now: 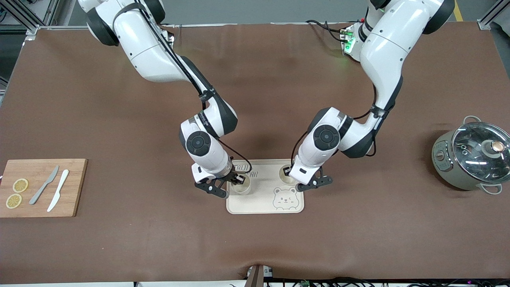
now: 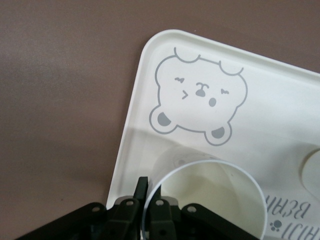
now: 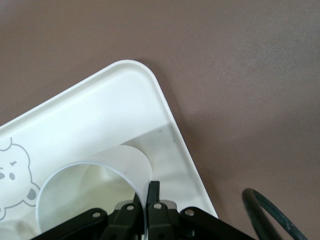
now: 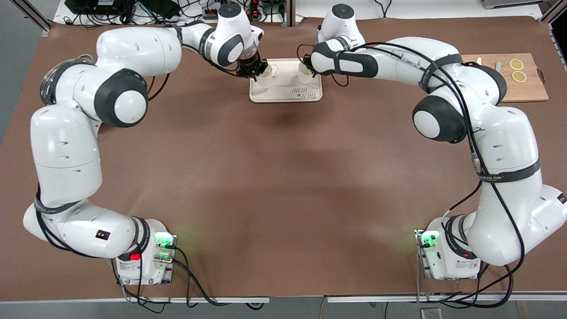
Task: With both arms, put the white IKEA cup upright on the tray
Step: 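Lower the cups onto the tray and open both grippers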
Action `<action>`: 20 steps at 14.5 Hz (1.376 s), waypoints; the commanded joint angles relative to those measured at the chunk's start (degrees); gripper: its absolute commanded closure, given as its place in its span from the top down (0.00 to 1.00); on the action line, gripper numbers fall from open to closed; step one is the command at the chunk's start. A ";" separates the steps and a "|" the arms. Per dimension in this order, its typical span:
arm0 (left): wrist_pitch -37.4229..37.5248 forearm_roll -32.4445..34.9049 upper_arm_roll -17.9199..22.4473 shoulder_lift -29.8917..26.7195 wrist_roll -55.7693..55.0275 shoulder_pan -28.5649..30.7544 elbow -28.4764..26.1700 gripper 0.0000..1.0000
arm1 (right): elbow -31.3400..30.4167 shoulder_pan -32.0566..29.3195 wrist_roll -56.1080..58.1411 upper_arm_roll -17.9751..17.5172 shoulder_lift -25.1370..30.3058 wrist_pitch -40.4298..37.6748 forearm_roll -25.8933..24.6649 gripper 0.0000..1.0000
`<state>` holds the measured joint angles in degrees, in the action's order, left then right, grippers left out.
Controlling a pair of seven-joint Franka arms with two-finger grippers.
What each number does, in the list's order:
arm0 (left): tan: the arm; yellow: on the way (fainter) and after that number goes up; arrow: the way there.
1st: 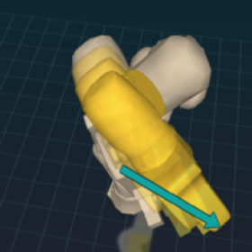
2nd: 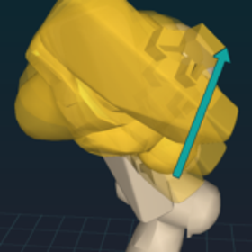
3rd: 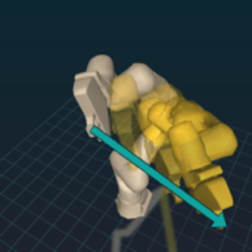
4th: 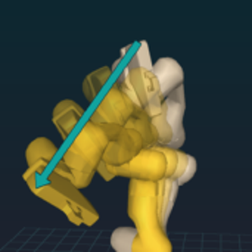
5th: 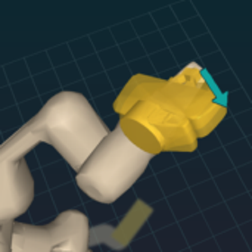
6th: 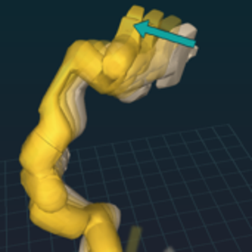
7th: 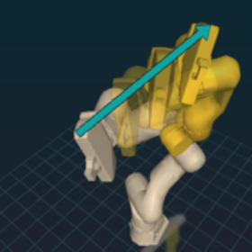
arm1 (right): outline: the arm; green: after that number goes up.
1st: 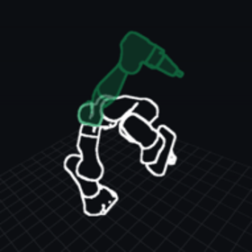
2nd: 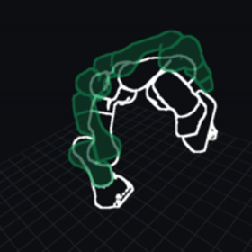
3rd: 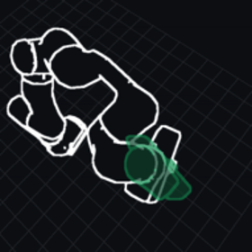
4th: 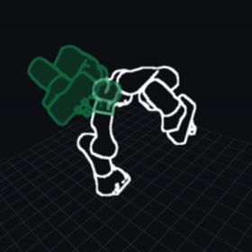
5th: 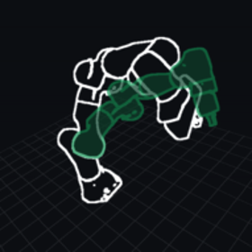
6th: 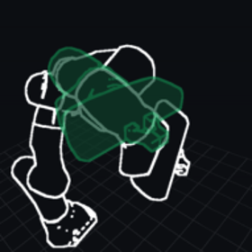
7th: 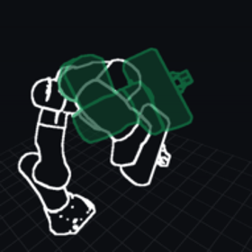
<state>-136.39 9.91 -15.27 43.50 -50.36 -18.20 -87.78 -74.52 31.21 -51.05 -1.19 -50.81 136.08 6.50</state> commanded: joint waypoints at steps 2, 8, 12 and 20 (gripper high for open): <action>-1.33 1.60 2.88 1.85 -2.37 -3.33 1.91 0.00 | 1.75 0.52 -1.25 0.58 -0.70 -0.64 -0.61 0.79; -1.33 1.69 2.88 1.85 -2.29 -3.59 1.82 0.26 | 0.96 -0.71 0.94 0.58 2.02 -2.22 -0.43 1.00; -1.33 2.75 2.97 1.77 -4.30 -4.12 1.82 1.00 | 0.69 -2.99 4.28 0.31 6.50 -10.73 0.18 1.00; 16.57 2.04 1.92 -1.05 -3.69 -3.77 8.67 1.00 | -12.30 -11.68 17.72 0.14 26.43 -25.23 0.71 1.00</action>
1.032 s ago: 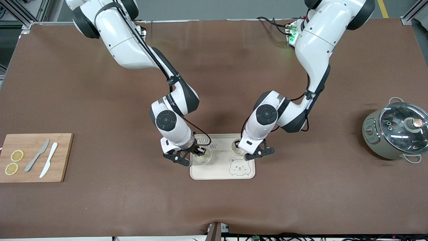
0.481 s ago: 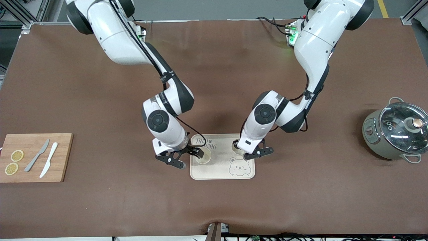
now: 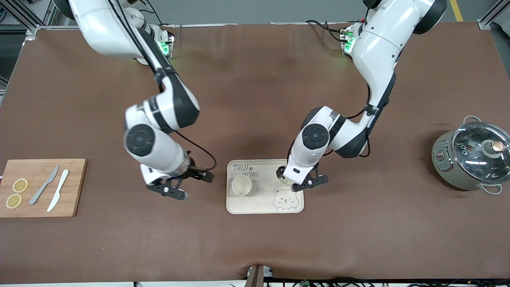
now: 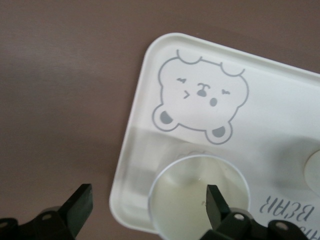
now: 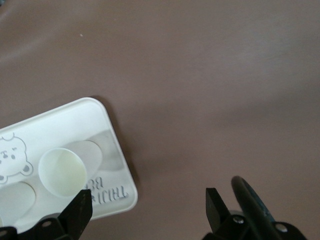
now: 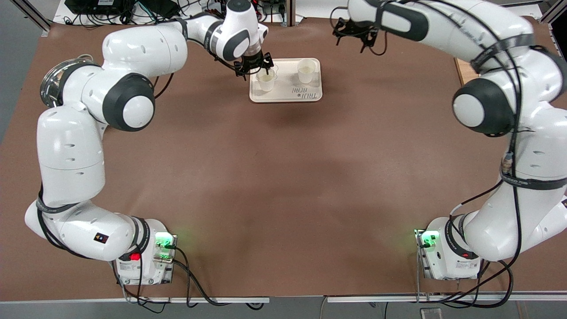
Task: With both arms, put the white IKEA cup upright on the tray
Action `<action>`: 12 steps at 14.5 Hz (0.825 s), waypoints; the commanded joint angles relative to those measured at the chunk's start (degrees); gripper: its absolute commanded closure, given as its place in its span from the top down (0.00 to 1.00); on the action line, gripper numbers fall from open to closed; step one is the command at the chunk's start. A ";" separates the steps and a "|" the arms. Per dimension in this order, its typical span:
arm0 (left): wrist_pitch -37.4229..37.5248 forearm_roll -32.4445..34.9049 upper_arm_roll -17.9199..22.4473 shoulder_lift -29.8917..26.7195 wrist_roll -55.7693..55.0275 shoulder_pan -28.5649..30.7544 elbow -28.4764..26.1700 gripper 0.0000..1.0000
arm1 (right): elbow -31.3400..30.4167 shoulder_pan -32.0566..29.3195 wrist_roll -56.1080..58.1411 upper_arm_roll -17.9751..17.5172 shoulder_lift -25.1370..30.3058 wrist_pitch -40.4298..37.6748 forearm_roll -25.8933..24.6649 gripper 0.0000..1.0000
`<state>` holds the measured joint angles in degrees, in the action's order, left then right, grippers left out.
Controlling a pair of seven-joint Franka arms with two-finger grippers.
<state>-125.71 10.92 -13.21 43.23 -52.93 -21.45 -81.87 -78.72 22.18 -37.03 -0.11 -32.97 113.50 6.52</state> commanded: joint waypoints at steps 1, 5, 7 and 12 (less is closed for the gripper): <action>7.65 1.04 -0.50 -1.04 -1.12 -0.35 3.03 1.00 | -9.50 -3.97 5.81 -0.94 11.24 -5.28 0.68 1.00; 13.01 -1.59 -1.03 -6.13 1.24 1.67 2.95 1.00 | -16.36 -10.30 16.17 -0.51 22.49 -11.02 0.34 1.00; 15.92 -3.44 -0.94 -8.59 5.62 3.86 2.95 1.00 | -20.05 -14.68 22.93 -0.50 27.15 -11.20 -0.10 1.00; 18.39 -4.06 -0.77 -12.02 13.28 10.63 2.69 1.00 | -25.16 -26.11 37.71 -0.50 32.44 -11.20 -0.63 1.00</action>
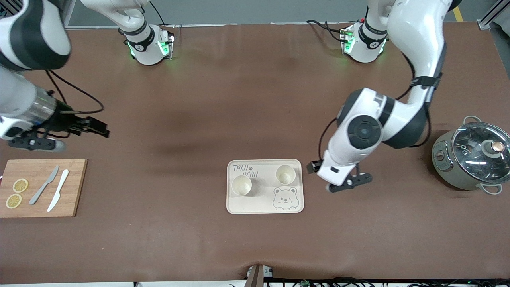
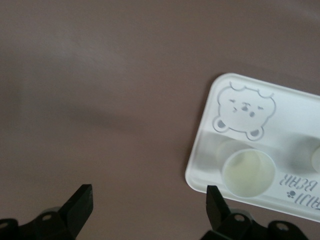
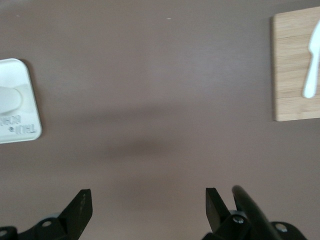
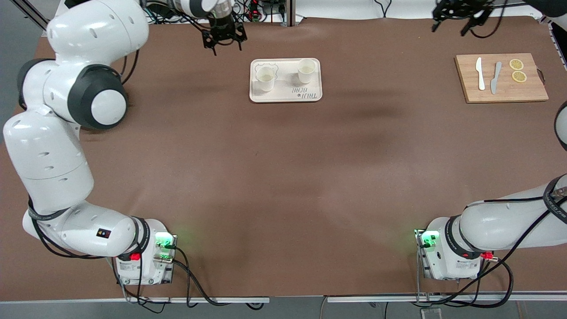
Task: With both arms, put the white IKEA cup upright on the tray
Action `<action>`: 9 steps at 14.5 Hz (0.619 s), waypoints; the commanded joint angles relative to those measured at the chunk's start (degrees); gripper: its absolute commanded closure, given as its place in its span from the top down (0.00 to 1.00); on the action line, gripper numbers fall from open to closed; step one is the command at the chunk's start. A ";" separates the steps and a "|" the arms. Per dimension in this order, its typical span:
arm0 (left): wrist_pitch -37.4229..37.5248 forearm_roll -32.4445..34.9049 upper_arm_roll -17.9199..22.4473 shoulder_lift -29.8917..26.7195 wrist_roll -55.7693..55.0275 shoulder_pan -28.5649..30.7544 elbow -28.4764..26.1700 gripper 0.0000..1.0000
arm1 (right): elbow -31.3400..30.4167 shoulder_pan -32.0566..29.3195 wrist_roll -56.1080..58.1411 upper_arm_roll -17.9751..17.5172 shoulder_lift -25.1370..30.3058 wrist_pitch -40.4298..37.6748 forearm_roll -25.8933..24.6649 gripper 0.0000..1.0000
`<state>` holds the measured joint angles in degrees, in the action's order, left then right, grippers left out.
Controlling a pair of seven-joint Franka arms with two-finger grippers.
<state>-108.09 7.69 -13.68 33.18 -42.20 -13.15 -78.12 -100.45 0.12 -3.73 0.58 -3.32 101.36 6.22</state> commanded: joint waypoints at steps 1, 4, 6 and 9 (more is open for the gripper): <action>0.86 -1.00 -0.21 -2.76 5.08 3.64 -1.24 1.00 | -3.35 -5.21 5.47 -1.11 3.05 1.03 -0.33 1.00; 2.36 -0.74 -1.26 -4.17 13.95 10.13 -1.33 1.00 | -3.09 -5.48 4.87 -1.19 6.73 -0.71 -0.51 1.00; 2.36 -0.92 -1.62 -5.22 20.20 12.52 -1.42 1.00 | -1.52 -5.39 3.38 -1.19 8.75 -4.49 -0.77 1.00; 2.36 -1.00 -1.97 -6.46 23.82 16.40 -1.25 1.00 | 2.52 -4.34 -2.85 -2.59 11.13 -12.31 -5.14 1.00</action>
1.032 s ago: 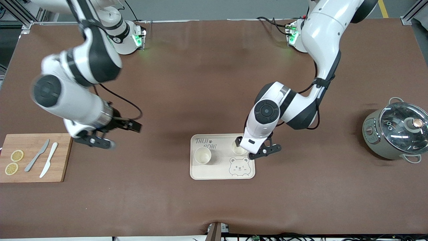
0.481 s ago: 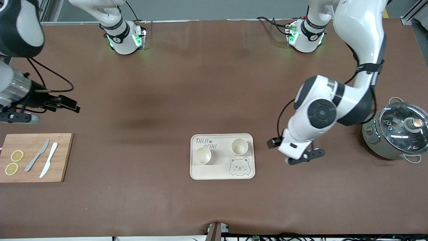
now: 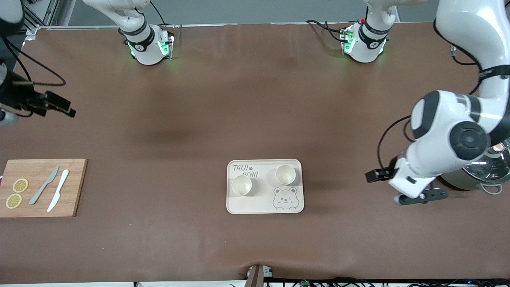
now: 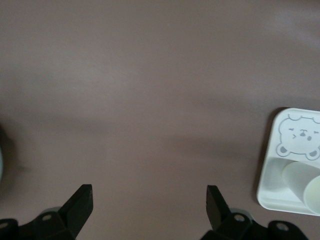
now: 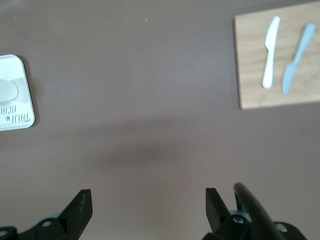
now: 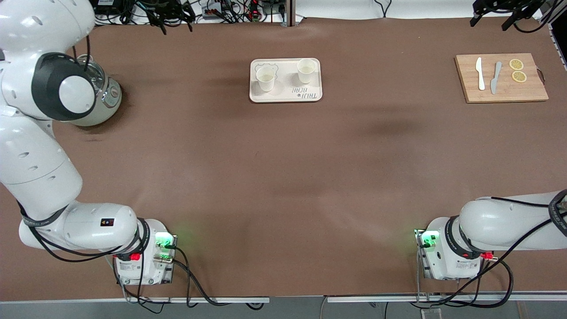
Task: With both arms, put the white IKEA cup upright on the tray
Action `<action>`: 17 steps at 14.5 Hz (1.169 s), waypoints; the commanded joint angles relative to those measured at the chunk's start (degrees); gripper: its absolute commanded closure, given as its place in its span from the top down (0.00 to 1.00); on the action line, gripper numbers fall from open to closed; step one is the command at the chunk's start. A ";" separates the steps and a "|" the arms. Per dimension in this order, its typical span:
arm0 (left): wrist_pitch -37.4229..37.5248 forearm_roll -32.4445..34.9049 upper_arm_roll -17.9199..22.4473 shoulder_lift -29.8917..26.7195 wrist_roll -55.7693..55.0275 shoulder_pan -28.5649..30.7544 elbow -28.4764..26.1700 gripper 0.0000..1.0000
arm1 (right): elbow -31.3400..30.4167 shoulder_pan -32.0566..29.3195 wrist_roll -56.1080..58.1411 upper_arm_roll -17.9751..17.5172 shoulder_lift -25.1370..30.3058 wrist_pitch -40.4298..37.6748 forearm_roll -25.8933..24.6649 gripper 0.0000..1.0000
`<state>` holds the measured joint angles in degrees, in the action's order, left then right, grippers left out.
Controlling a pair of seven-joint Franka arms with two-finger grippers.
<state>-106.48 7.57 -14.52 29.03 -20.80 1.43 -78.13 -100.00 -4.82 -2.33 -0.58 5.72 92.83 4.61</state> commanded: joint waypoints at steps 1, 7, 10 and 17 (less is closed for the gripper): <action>0.75 -0.89 -0.95 -2.57 3.04 1.91 -1.06 1.00 | 3.05 0.77 -4.78 -2.23 2.10 -4.93 -5.47 1.00; 6.44 -3.43 3.78 -10.03 10.49 -1.07 -0.88 1.00 | 2.97 0.51 -4.79 -1.97 2.28 -4.94 -5.49 1.00; 10.75 -6.17 8.98 -13.55 13.24 -5.29 -0.97 1.00 | 2.88 0.60 -4.88 -1.97 2.28 -5.11 -5.49 1.00; 20.34 -9.77 10.39 -22.42 18.33 -6.53 -2.19 1.00 | 3.14 0.86 -4.88 -2.15 2.10 -4.24 -5.23 1.00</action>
<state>-88.28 -0.70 -5.80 10.36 -5.80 -4.58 -78.07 -97.57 -4.31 -6.23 -2.63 8.11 88.58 0.08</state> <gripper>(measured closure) 0.000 0.000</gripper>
